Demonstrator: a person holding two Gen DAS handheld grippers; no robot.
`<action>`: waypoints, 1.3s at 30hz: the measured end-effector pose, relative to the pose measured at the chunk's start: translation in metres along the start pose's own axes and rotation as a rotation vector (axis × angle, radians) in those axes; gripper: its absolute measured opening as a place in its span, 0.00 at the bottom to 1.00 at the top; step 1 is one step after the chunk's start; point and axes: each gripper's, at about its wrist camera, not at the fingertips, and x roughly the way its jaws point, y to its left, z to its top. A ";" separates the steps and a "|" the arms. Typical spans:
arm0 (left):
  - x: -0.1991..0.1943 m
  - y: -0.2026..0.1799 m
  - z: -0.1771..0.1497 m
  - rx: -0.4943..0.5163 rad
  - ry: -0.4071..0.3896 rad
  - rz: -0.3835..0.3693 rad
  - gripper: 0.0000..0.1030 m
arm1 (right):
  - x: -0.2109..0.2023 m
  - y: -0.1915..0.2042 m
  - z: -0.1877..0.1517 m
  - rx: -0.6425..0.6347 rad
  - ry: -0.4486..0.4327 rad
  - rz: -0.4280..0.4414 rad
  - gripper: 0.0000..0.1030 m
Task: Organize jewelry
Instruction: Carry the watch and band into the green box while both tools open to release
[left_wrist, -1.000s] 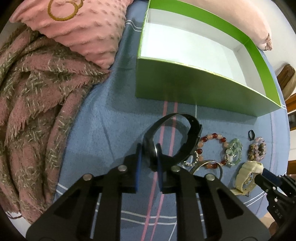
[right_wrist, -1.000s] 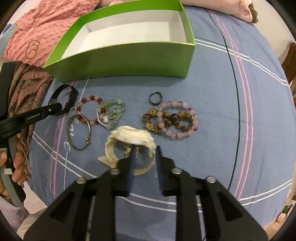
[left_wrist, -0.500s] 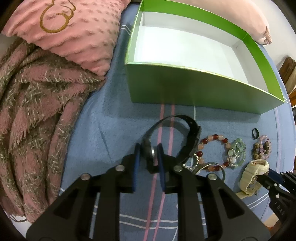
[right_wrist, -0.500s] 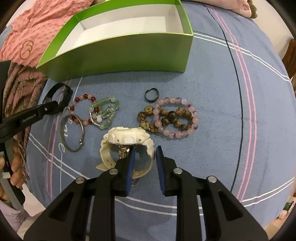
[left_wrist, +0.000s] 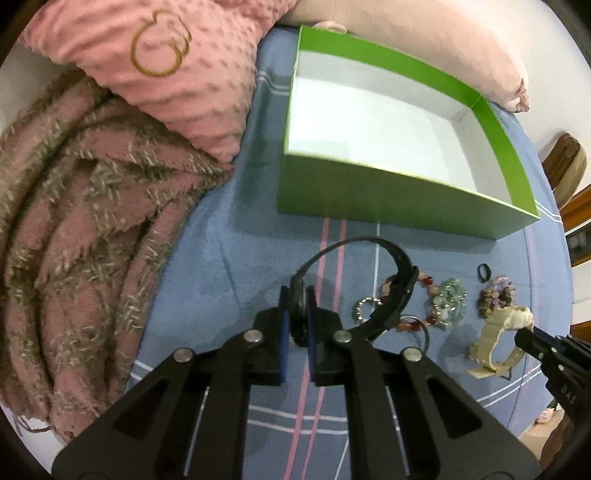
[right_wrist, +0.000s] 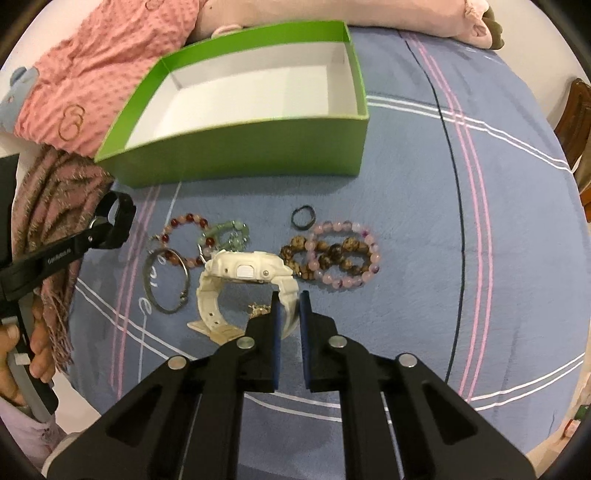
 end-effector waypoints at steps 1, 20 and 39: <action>-0.003 -0.004 0.000 0.003 -0.006 0.003 0.08 | 0.001 0.000 0.000 -0.001 0.003 -0.006 0.09; -0.057 -0.003 0.049 0.046 -0.140 -0.056 0.08 | -0.057 0.005 0.068 0.001 -0.189 0.083 0.09; 0.041 -0.024 0.121 0.077 -0.039 0.004 0.08 | 0.065 -0.007 0.169 0.040 -0.076 -0.050 0.09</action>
